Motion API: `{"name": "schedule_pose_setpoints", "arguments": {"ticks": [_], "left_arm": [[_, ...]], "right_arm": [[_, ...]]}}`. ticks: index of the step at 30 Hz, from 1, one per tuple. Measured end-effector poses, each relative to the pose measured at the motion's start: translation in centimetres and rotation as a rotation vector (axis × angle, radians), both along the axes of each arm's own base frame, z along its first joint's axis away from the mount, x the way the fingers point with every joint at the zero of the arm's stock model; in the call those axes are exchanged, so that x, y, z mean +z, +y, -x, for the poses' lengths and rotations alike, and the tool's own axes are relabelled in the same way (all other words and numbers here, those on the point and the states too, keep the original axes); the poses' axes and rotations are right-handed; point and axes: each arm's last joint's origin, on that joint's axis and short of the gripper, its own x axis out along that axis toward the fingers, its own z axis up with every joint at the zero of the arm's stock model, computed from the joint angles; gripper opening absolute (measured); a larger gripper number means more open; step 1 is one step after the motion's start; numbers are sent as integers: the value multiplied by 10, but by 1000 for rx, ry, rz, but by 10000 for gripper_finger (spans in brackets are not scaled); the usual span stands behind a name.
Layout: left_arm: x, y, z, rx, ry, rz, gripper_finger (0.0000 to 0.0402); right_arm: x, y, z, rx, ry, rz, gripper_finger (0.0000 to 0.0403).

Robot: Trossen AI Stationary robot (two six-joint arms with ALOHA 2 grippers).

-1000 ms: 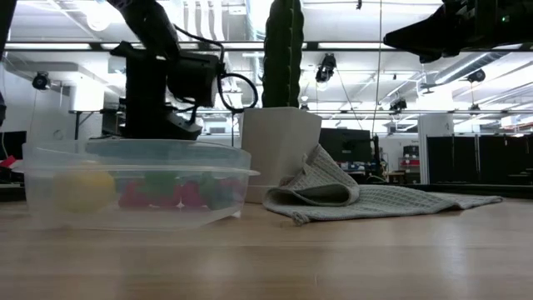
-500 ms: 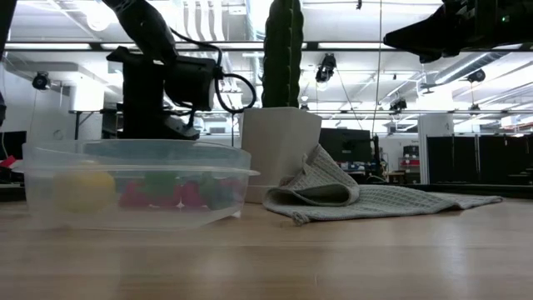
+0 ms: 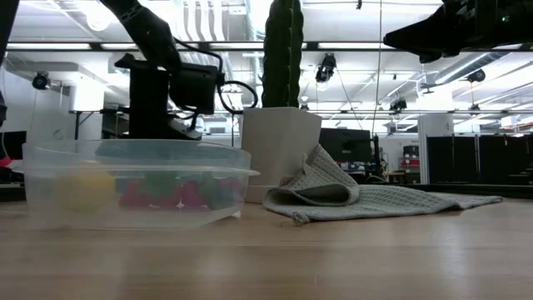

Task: Pick and placing Produce into tupperware
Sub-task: Put the black cherry into the transparent plastic container

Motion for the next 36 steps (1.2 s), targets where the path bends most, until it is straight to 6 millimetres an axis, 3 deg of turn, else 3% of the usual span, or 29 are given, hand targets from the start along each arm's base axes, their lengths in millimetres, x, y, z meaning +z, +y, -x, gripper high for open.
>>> {"name": "schedule_pose_setpoints", "arguments": {"ticks": [26,36], "left_arm": [[-2,1,-1,6,-33,55,239],[-4,0,1,7,-33,70,155]], "right_arm": [[0,0,0,0,0,0,56],[0,0,0,0,0,0,56]]}}
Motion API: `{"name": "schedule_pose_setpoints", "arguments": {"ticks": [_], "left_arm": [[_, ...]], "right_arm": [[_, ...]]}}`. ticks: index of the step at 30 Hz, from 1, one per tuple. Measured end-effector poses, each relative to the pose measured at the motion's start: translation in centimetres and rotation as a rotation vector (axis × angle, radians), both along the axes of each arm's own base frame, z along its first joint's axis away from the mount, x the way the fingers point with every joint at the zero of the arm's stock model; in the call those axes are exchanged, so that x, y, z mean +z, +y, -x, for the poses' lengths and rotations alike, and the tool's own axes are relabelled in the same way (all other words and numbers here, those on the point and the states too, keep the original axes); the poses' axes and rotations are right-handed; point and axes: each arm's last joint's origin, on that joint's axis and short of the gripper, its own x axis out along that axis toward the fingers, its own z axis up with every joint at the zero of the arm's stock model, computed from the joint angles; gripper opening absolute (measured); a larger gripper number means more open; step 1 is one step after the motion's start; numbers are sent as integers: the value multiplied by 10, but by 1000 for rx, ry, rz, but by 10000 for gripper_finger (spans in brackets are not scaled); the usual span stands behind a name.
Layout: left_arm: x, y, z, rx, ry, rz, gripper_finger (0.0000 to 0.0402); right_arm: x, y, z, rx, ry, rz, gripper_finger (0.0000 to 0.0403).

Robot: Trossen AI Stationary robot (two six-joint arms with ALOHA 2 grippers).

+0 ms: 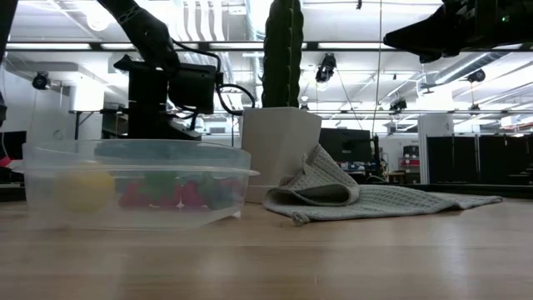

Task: Pick and placing Produce into tupperware
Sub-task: Put the black cherry into the transparent plastic container

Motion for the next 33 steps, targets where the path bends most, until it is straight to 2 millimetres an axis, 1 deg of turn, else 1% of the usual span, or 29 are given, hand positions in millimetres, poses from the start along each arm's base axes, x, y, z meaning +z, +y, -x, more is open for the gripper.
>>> {"name": "schedule_pose_setpoints", "arguments": {"ticks": [7,10,33], "left_arm": [[0,0,0,-2,-2,7,100],[0,0,0,-2,-2,5,84],[1,0,-1,5,-6,20,83]], "right_arm": [[0,0,0,0,0,0,56],[0,0,0,0,0,0,56],[0,0,0,0,1,8,57]]}}
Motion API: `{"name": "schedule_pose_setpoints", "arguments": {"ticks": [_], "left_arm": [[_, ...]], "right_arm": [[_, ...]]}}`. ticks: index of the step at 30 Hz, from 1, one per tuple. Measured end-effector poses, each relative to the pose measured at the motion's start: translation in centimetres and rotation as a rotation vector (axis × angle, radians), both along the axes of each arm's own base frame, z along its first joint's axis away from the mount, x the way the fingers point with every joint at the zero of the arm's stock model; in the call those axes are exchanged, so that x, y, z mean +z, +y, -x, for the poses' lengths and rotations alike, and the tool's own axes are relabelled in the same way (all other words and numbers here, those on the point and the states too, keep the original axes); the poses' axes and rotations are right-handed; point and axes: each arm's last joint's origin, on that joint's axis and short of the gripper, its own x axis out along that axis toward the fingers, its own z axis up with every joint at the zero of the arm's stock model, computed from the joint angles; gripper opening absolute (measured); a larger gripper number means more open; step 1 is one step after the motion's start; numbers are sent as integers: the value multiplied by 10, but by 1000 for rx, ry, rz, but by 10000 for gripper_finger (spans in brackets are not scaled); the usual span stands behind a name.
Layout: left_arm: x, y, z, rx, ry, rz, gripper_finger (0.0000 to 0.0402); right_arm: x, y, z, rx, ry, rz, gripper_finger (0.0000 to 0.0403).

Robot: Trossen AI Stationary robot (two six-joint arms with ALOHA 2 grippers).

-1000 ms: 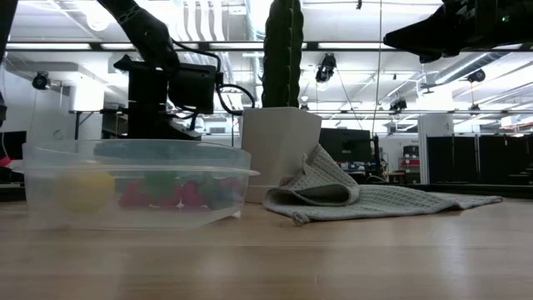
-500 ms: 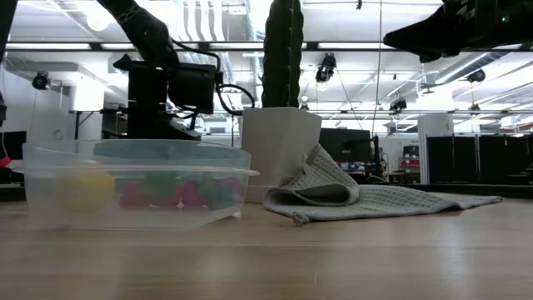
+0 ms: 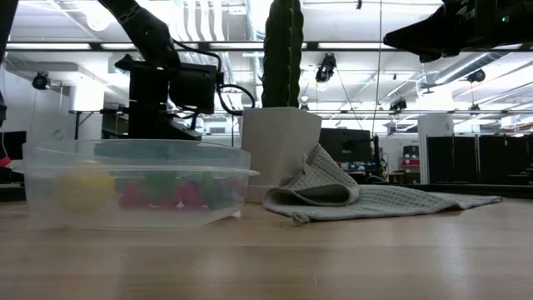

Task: Pick and placing Produce into tupperware
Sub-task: Put the black cherry into the transparent plastic container

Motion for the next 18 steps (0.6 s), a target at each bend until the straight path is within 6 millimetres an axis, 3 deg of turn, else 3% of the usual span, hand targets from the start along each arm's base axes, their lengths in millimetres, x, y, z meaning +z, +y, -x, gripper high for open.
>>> {"name": "schedule_pose_setpoints", "arguments": {"ticks": [18], "left_arm": [[17,1,-7,0,-34,15,83]], "right_arm": [[0,0,0,0,1,7,57]]}}
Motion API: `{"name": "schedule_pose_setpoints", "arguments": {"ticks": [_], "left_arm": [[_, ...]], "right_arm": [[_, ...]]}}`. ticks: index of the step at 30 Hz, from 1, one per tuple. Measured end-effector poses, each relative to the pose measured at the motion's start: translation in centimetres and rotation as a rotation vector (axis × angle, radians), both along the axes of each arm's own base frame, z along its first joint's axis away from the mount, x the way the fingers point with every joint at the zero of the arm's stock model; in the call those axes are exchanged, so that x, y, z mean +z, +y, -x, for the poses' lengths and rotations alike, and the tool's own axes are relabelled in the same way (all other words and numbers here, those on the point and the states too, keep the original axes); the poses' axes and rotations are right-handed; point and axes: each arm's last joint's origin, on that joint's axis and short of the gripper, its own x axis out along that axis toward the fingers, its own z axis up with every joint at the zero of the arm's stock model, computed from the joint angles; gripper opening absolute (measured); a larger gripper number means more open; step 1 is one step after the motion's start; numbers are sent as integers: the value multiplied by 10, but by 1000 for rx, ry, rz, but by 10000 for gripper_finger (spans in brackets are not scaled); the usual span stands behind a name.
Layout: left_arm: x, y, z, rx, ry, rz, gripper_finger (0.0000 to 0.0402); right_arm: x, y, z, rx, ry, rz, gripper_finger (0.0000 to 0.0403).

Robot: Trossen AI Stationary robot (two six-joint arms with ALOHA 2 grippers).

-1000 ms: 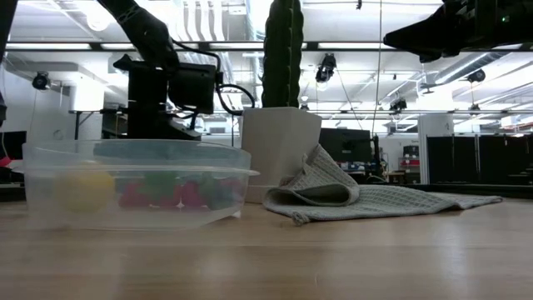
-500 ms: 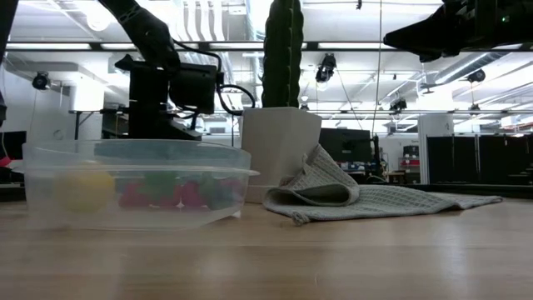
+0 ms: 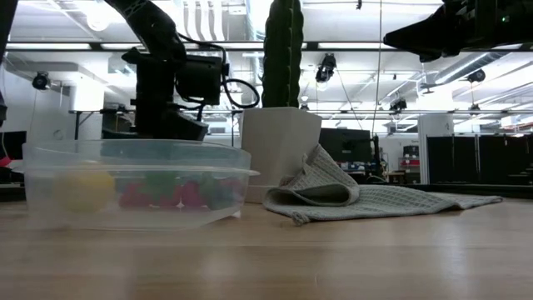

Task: Pick and placing Produce into tupperware
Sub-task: Put the black cherry into the transparent plastic container

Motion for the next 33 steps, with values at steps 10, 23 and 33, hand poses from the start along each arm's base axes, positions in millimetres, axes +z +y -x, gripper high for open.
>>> {"name": "schedule_pose_setpoints", "arguments": {"ticks": [10,23,33], "left_arm": [[28,-11,-11,-21,10,10,83],[89,-66,-30,-65,-188,109,83],[92,-118,-36,-85,-289,185,83]], "right_arm": [[0,0,0,0,0,1,57],[1,0,0,0,-6,0,57],[1,0,0,0,-8,-2,56]]}}
